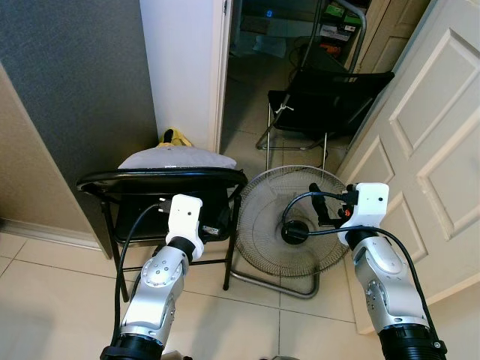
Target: Clean up the room
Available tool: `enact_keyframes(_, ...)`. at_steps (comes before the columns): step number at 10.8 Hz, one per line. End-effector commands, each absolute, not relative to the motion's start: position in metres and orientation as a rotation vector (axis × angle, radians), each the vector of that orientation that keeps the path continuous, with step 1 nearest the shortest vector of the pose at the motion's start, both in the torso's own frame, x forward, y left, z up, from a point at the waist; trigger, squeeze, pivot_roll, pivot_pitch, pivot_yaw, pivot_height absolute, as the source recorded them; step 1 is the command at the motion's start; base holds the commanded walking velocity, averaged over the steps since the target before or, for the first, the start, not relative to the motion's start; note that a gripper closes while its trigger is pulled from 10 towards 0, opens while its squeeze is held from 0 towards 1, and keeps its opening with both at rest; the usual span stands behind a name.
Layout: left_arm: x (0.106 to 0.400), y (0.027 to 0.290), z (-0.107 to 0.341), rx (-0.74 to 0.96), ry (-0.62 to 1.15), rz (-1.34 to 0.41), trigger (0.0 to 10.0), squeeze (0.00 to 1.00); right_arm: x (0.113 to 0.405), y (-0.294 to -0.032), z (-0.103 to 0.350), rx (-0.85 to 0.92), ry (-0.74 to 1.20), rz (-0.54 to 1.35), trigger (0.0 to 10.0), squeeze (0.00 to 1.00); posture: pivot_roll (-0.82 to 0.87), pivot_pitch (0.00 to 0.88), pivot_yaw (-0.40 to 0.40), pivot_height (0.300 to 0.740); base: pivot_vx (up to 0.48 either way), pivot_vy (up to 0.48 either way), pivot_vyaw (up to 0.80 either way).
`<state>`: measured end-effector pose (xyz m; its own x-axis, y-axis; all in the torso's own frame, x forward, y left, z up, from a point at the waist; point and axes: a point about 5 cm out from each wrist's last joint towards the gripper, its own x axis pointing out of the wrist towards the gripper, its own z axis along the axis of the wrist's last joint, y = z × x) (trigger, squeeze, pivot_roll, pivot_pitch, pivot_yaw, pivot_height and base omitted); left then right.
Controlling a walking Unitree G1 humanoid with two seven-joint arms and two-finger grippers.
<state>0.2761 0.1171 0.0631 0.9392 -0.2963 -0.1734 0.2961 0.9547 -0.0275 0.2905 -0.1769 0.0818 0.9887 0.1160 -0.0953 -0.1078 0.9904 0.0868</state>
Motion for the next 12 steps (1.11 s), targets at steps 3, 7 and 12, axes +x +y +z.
enact_keyframes(3,0.304,0.163,0.095,-0.072,0.114,-0.057,10.0,0.00,0.305,-0.139,0.082,0.103,0.134,0.210,10.0,0.00,0.07,0.000,-0.129,0.740,0.000,0.000,0.00)
enact_keyframes(7,0.305,0.157,0.096,-0.078,0.102,-0.094,10.0,0.00,0.305,-0.145,0.080,0.108,0.135,0.168,10.0,0.00,-0.02,0.000,-0.023,0.740,0.000,0.000,0.00)
enact_keyframes(12,0.311,0.144,0.107,0.024,0.053,-0.243,10.0,0.00,0.302,-0.159,0.079,0.110,0.101,0.047,10.0,0.00,-0.04,0.000,0.016,0.740,0.000,0.000,0.00)
